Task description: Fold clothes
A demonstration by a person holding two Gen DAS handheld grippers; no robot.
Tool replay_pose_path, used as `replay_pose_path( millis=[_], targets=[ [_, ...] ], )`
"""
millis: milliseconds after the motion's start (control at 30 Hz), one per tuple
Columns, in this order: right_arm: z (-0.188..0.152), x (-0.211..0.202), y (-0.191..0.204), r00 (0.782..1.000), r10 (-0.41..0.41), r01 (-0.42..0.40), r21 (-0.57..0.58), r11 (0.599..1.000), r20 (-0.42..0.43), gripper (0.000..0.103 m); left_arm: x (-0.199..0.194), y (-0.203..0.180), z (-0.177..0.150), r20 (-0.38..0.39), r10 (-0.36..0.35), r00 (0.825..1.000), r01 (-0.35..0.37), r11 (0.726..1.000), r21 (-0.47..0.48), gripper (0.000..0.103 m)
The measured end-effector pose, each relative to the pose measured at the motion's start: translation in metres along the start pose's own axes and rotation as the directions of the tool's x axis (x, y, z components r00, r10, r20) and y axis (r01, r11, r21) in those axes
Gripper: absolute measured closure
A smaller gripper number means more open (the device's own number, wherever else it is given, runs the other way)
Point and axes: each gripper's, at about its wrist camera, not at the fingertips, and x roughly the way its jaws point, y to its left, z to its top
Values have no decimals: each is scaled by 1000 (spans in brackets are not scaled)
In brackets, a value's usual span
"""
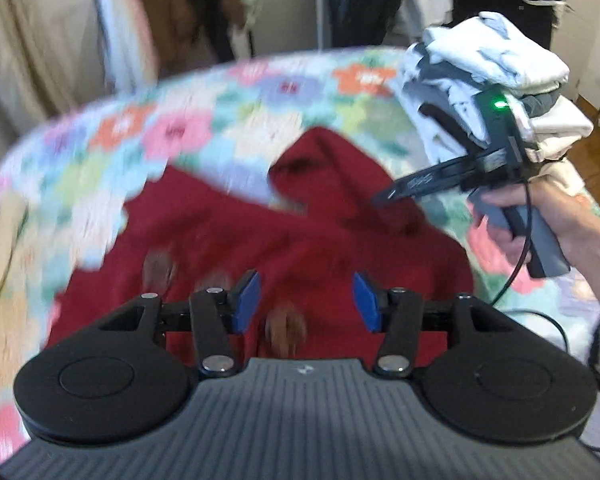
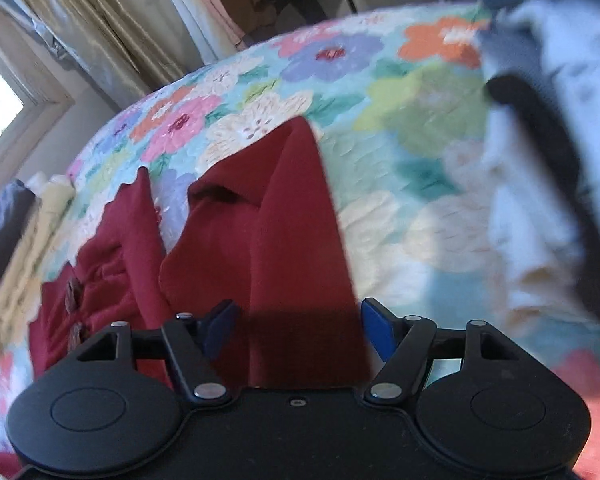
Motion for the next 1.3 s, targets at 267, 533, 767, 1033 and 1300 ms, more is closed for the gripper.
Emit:
replay_pose_path(
  millis=[267, 533, 767, 1033, 1300],
  targets=[
    [13, 6, 17, 994, -57, 73, -172, 982, 94, 87, 86, 33, 21, -29, -164, 986, 153, 958, -241, 43],
    [28, -45, 13, 903, -166, 235, -135, 962, 395, 90, 141, 37, 52, 71, -168, 983, 179, 965, -191, 42],
    [35, -41, 5, 890, -308, 379, -172, 909, 336, 90, 178, 24, 68, 47, -181, 982, 187, 964, -189, 40],
    [42, -57, -13, 913, -146, 189, -78, 979, 381, 90, 186, 2, 83, 78, -137, 987, 142, 988, -58, 40],
    [47, -72, -15, 893, 65, -52, -41, 998, 445, 90, 158, -34, 92, 373, -103, 922, 45, 986, 161, 30]
  ],
)
